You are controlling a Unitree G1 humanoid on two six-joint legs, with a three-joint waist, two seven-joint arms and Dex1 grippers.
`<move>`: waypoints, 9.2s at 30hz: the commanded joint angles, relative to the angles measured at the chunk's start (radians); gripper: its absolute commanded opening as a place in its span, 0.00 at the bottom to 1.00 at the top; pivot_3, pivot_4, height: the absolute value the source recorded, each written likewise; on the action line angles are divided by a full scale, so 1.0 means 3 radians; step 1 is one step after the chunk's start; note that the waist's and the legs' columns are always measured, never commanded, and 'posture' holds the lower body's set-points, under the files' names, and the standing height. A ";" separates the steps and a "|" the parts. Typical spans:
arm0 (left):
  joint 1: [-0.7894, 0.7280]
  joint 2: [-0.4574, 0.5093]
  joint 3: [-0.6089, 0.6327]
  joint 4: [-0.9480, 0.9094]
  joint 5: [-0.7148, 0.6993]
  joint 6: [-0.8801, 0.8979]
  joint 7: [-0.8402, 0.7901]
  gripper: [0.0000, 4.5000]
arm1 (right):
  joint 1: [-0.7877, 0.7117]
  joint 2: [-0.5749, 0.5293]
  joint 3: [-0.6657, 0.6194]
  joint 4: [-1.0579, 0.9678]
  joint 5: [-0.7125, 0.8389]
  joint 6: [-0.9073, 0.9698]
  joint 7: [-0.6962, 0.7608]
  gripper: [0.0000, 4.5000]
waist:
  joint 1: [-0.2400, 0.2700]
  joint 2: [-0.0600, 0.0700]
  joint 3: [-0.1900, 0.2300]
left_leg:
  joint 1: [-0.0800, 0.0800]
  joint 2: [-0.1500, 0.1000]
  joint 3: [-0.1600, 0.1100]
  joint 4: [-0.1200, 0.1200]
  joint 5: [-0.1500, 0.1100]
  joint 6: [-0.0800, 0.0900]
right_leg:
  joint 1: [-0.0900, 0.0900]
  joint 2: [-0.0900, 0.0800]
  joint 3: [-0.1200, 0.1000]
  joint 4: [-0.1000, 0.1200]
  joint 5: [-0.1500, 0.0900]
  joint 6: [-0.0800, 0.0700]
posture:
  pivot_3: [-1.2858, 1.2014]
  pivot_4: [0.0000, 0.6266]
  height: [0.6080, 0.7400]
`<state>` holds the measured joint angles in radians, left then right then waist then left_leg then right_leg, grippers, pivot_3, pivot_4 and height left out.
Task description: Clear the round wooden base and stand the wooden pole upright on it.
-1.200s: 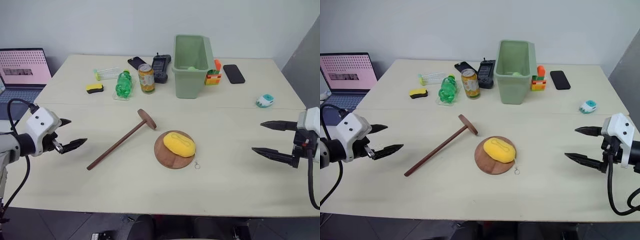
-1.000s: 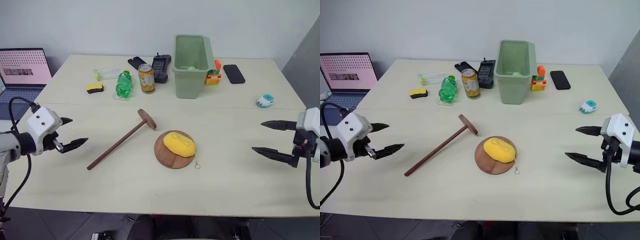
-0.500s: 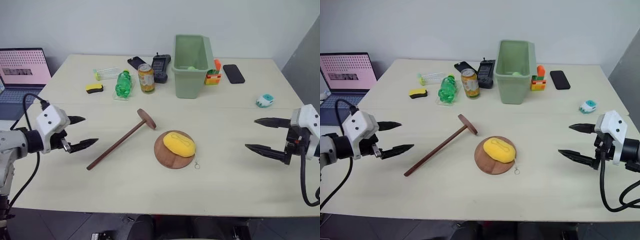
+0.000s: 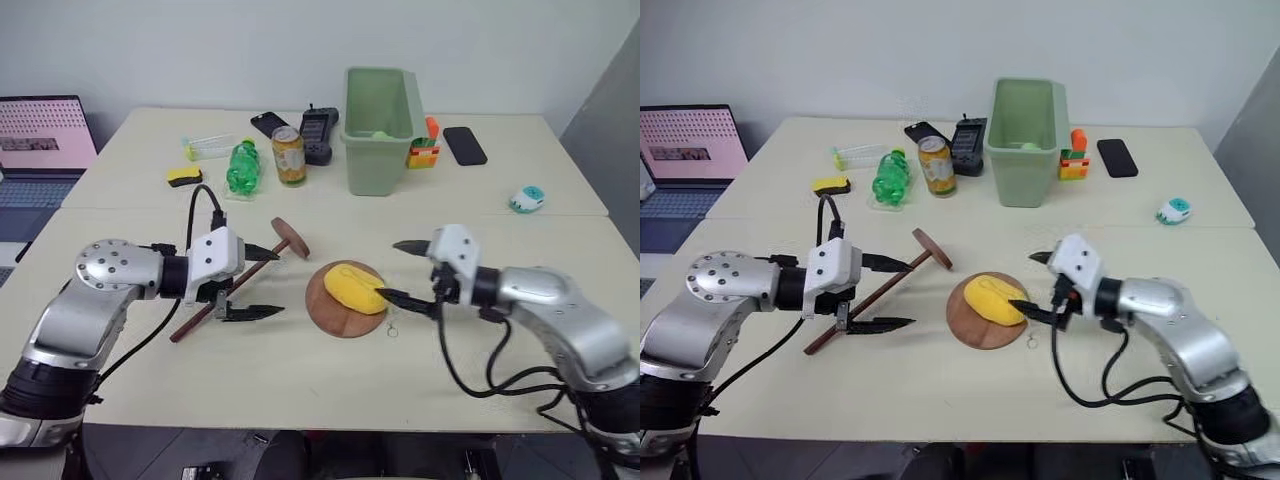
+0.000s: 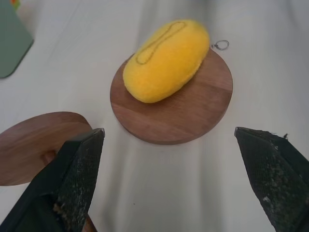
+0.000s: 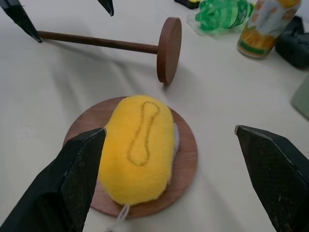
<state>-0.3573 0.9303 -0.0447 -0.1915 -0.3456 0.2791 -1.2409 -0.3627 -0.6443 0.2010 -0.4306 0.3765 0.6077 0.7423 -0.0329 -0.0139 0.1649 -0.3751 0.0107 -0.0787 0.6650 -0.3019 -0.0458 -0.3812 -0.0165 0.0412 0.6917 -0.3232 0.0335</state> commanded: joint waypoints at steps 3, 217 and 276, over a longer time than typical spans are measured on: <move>-0.0082 -0.0087 -0.0047 -0.0112 -0.0015 -0.0018 -0.0029 1.00 | -0.0133 0.0270 0.0194 0.0114 -0.0022 0.0131 -0.0010 1.00 | 0.0003 0.0000 0.0000 | -0.0024 -0.0002 0.0000 0.0013 0.0001 -0.0001 | -0.0024 -0.0002 0.0000 0.0015 0.0000 0.0000 | 0.52 0.24 1.00; -0.0208 -0.2433 -0.0300 0.0276 -0.0145 -0.0477 0.1545 0.06 | 0.1284 -0.0471 -0.0927 -0.1459 0.0897 0.0441 -0.0396 1.00 | 0.0027 -0.0011 0.0007 | -0.0011 -0.0023 -0.0026 0.0047 -0.0001 0.0003 | 0.0022 -0.0014 -0.0006 0.0010 0.0001 0.0010 | 0.52 0.24 1.00; 0.0150 0.0102 0.0455 0.0076 -0.0178 0.0407 0.0227 0.61 | 0.1400 -0.0870 -0.1668 -0.1027 0.1075 0.0176 0.0275 1.00 | 0.0016 -0.0003 0.0013 | -0.0006 -0.0011 -0.0023 0.0013 -0.0003 0.0004 | 0.0023 -0.0008 -0.0007 -0.0022 0.0001 0.0010 | 0.52 0.24 1.00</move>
<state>-0.3334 0.9349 0.0127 -0.1721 -0.3684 0.3862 -1.1706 0.0558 -0.8869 -0.2347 -0.7310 0.6600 0.6828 0.7749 -0.0281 -0.0148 0.1687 -0.3765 0.0073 -0.0853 0.6677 -0.3027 -0.0445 -0.3742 -0.0190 0.0391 0.6844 -0.3229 0.0363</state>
